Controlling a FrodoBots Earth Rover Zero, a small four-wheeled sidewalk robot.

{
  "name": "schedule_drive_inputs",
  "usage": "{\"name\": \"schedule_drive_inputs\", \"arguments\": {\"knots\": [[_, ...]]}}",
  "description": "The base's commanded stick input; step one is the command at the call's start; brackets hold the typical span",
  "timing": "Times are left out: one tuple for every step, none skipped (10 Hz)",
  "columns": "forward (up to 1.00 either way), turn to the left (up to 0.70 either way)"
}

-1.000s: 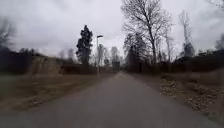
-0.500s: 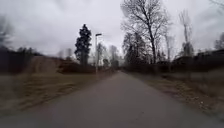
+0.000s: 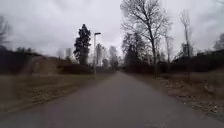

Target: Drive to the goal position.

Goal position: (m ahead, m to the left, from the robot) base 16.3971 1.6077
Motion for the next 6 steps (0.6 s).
{"name": "schedule_drive_inputs", "arguments": {"knots": [[0.7, 0.0], [0.7, -0.06], [0.7, -0.14], [0.7, -0.14], [0.7, -0.01], [0.7, 0.0]]}}
